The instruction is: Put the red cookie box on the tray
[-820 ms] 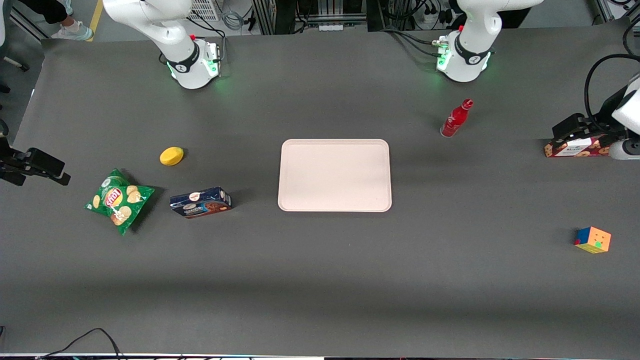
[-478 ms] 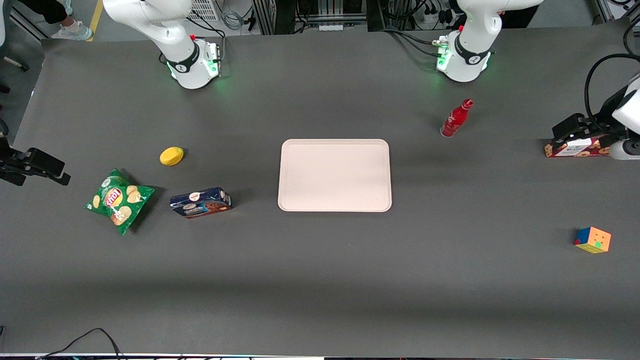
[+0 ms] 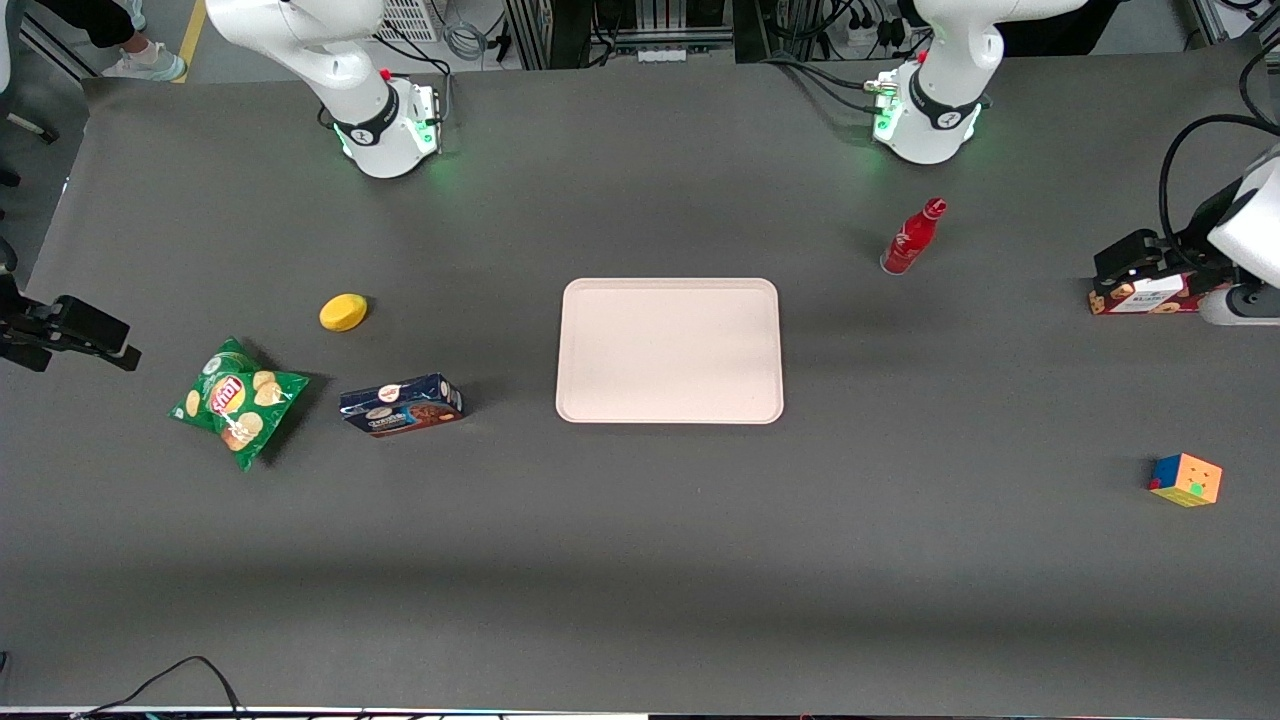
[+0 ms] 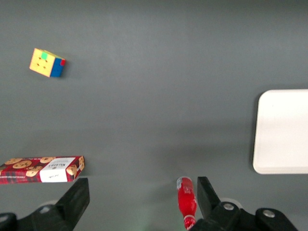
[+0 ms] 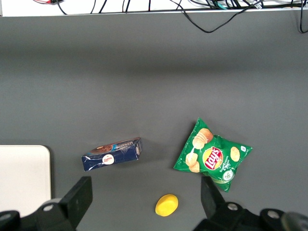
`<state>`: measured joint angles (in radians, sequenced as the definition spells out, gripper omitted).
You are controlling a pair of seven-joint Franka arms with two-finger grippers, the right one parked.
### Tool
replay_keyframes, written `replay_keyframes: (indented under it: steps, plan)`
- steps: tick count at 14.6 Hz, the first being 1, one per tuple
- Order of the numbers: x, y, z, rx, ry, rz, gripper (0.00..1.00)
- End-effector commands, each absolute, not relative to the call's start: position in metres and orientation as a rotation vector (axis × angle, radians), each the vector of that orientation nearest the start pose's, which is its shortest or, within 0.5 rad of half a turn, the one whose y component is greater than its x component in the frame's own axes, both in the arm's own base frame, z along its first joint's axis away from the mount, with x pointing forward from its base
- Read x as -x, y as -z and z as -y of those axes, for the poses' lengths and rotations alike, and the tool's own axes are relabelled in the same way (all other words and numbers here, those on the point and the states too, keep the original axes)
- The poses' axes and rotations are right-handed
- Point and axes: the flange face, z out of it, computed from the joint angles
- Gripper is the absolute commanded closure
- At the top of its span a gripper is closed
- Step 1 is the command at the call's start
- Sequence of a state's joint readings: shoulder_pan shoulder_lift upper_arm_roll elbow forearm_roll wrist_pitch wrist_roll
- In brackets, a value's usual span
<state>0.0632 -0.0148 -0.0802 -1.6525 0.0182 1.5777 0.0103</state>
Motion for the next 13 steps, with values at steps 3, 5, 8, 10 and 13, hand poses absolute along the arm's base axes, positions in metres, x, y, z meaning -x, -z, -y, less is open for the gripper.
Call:
replay_keyframes:
  steps: [3, 5, 8, 10, 13]
  plan:
    - [-0.539, -0.587, -0.002, 3.072, -0.258, -0.218, 0.0]
    - [-0.537, -0.579, -0.004, 3.056, -0.29, -0.224, 0.0]
    - [-0.537, -0.565, -0.027, 3.055, -0.376, -0.283, 0.0]
    - [-0.53, -0.551, -0.052, 3.061, -0.455, -0.398, 0.0]
    - [-0.518, -0.542, -0.085, 2.993, -0.543, -0.659, 0.0]
